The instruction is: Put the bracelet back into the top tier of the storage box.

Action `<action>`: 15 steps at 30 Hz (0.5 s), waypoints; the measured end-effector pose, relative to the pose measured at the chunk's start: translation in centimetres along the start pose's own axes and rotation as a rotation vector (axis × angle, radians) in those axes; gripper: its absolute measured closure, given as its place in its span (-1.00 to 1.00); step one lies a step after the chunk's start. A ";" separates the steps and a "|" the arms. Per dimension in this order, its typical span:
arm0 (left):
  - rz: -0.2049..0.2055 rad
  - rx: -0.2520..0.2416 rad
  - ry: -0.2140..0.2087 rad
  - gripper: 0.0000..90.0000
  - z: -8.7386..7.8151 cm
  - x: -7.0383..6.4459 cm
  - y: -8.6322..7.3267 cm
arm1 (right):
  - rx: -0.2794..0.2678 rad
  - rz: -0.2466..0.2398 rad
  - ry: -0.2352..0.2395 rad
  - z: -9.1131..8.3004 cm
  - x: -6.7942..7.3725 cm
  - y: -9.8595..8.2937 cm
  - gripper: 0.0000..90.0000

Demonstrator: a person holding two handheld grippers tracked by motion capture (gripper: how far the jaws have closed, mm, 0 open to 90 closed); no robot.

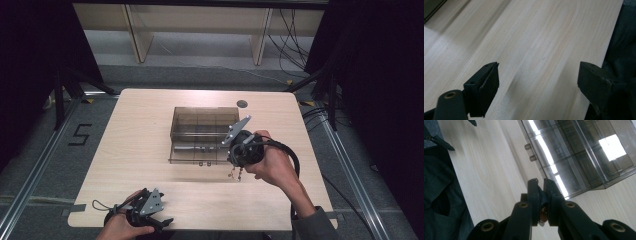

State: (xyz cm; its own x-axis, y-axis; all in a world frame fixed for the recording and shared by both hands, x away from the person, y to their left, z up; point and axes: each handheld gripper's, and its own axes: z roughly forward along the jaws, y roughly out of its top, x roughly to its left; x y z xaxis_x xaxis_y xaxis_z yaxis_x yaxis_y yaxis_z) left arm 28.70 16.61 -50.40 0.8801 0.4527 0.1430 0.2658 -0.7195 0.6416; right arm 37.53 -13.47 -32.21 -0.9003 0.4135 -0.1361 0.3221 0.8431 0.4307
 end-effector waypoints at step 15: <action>0.000 -0.002 -0.003 -0.61 0.0 0.1 0.0 | -0.012 -0.022 -0.005 -2.3 -1.1 2.1 0.88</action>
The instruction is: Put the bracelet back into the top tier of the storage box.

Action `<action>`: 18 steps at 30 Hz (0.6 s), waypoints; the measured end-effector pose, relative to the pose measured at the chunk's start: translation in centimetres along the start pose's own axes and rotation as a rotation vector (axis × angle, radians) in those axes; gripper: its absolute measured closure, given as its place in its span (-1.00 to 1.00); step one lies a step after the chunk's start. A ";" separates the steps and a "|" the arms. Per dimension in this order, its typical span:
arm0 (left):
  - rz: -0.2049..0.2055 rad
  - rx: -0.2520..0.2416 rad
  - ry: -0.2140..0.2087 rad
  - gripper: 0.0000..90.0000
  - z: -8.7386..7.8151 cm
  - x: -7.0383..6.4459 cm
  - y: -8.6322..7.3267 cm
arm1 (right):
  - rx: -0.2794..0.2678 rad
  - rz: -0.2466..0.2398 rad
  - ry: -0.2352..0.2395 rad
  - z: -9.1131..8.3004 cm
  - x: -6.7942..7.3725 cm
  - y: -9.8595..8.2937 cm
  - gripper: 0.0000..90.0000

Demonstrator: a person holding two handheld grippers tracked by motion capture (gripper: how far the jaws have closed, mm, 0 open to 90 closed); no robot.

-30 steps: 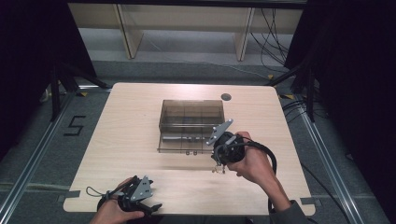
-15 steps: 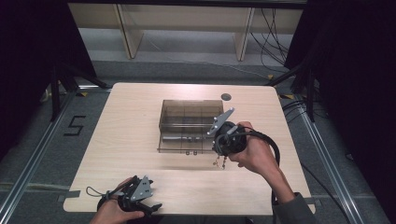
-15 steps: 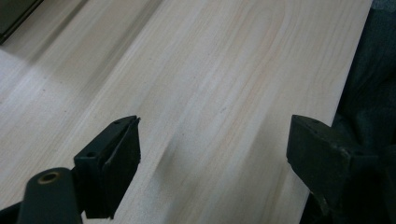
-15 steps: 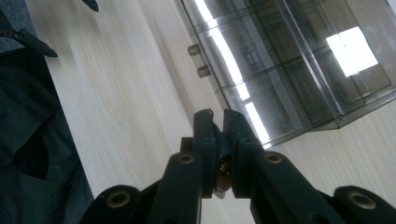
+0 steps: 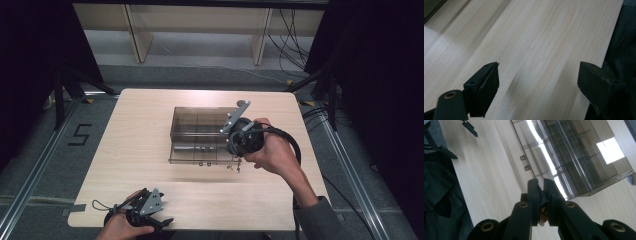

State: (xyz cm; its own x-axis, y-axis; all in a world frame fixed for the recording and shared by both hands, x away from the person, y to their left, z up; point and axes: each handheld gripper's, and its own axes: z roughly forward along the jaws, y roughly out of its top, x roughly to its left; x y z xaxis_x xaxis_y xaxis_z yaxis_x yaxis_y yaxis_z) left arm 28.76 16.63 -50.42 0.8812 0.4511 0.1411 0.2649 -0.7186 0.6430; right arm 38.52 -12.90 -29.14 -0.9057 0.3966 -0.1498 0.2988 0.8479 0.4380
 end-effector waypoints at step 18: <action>0.001 -0.001 0.000 -0.61 0.0 0.0 0.0 | 0.030 0.020 -0.041 0.1 -2.4 2.2 0.88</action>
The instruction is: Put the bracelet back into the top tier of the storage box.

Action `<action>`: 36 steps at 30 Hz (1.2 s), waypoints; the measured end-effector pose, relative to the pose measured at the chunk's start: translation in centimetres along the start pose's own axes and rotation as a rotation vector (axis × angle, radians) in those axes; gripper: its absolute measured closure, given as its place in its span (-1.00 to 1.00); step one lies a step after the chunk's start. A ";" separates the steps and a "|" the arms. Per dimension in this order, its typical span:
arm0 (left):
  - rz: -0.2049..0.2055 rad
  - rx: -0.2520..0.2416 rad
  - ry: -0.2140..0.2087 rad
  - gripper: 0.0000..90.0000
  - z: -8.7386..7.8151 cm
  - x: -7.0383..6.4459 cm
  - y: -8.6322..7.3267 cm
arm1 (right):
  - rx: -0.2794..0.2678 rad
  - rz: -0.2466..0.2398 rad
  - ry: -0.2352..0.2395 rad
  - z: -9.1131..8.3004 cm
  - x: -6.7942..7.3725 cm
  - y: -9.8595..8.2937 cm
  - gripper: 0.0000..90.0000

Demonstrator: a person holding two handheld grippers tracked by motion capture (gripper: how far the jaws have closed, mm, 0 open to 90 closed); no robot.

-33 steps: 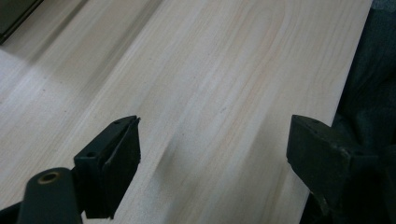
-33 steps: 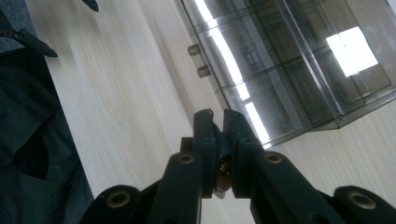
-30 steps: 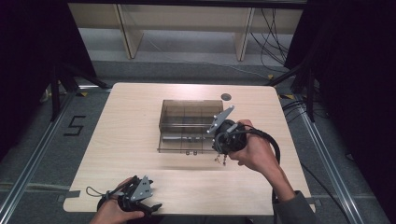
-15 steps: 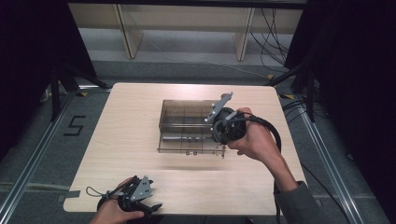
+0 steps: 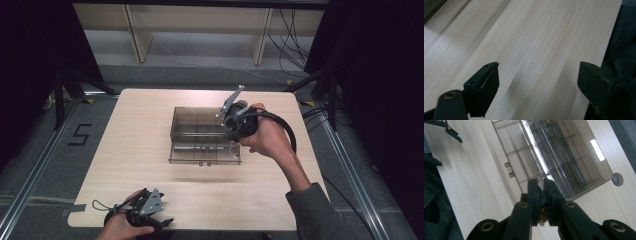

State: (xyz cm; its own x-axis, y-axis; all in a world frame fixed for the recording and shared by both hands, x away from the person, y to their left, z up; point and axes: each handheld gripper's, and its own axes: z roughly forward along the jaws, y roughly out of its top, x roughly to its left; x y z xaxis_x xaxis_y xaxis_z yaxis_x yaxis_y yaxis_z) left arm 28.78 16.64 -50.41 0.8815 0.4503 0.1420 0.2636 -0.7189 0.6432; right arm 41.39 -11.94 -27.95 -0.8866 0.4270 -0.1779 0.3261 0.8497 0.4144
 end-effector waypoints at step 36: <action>-0.014 -0.015 -0.021 -0.61 -0.1 -0.1 0.0 | 0.123 0.065 0.103 10.3 -1.5 -0.7 0.88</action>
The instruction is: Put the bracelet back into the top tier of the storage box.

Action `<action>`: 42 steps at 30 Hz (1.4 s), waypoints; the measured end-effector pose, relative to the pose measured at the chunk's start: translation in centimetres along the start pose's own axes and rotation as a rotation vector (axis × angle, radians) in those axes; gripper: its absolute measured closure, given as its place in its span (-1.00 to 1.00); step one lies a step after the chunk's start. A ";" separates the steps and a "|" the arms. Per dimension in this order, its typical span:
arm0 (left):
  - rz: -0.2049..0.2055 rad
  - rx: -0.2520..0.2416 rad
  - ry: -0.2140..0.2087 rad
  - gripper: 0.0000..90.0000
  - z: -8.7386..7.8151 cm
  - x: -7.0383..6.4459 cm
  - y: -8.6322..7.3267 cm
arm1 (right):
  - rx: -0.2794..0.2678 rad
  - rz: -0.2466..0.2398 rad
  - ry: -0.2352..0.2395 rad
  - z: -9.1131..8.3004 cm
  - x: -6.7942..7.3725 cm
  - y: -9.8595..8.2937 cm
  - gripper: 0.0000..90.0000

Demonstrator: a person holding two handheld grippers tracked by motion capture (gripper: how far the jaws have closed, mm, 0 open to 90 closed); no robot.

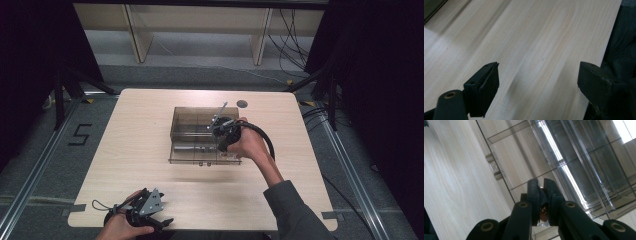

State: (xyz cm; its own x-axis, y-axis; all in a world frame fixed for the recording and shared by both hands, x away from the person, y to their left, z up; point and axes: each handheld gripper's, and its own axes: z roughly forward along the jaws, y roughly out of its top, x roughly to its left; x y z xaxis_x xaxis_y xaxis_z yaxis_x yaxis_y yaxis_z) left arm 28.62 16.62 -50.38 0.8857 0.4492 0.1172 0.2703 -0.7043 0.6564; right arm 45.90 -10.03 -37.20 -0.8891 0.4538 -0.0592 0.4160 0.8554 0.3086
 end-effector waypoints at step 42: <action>0.013 0.017 0.008 -0.61 0.1 0.1 0.0 | -0.134 0.050 -0.046 -1.6 1.6 -3.1 -0.14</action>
State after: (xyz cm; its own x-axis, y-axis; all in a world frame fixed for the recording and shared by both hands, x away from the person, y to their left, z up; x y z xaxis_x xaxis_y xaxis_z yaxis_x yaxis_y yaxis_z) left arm 28.73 16.62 -50.44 0.8862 0.4443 0.1310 0.2656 -0.7192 0.6421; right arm 42.93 -12.33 -36.74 -0.8571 0.5084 -0.0834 0.4274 0.7920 0.4359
